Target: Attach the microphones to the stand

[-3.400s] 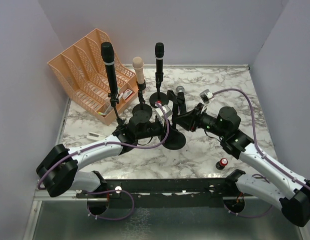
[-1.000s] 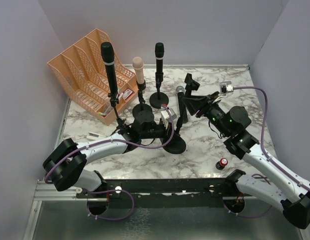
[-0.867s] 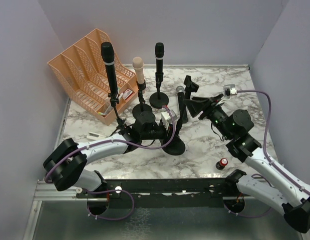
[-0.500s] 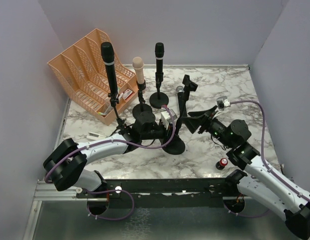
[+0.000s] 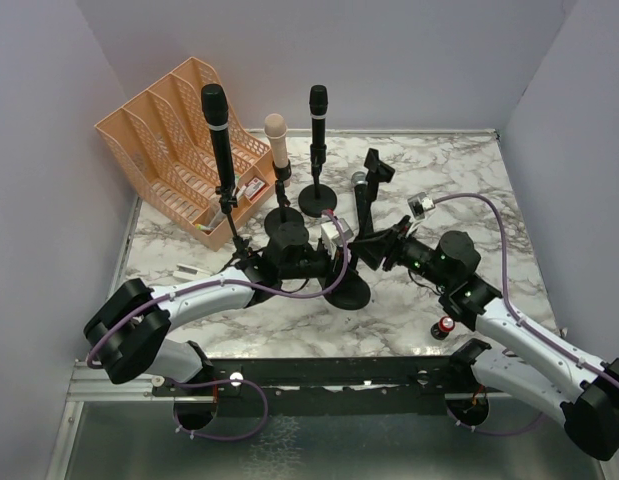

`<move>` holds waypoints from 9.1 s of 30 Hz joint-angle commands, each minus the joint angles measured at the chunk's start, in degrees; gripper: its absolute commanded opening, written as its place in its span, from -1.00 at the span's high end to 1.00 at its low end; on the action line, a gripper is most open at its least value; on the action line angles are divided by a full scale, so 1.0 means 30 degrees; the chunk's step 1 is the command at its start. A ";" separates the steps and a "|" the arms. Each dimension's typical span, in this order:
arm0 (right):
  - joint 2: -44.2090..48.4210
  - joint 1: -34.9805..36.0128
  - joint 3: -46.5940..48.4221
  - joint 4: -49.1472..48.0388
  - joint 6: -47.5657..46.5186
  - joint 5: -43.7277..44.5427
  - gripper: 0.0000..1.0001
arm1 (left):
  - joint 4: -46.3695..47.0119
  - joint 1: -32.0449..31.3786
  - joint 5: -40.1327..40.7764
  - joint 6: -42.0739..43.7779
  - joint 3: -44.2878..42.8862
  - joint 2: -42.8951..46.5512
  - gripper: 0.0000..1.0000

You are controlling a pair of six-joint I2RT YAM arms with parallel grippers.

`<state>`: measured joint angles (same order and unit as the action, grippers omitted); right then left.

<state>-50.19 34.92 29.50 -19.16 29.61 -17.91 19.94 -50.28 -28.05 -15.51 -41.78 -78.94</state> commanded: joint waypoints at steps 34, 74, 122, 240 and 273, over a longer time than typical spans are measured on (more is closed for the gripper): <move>0.1579 -0.0033 -0.1058 -0.0422 0.0881 0.2026 -0.10 | 0.0295 0.0384 -0.1830 0.0142 -0.1315 0.1014 1.00; -0.5713 0.0226 0.6911 0.7019 0.3355 0.9322 0.65 | -0.0261 0.0550 0.5194 0.2209 -0.2421 -0.0288 1.00; 0.1960 0.0207 0.1186 -0.0993 0.1631 0.2599 0.99 | -0.0230 0.0939 -0.2150 0.1612 -0.3120 0.2465 1.00; -0.3509 -0.4698 0.4649 -0.3154 0.1645 -0.6827 -0.41 | 0.2917 0.3503 -0.3263 -0.1941 -0.2760 0.0372 1.00; -0.2707 -0.3284 0.5246 0.0206 0.1258 -0.2749 0.99 | 0.1857 0.3475 -0.2423 -0.0371 -0.4235 0.0911 1.00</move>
<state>-61.25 22.52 43.11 -28.21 34.87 -39.46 26.68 -39.81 -43.29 -22.76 -48.58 -77.91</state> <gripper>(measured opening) 0.229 0.171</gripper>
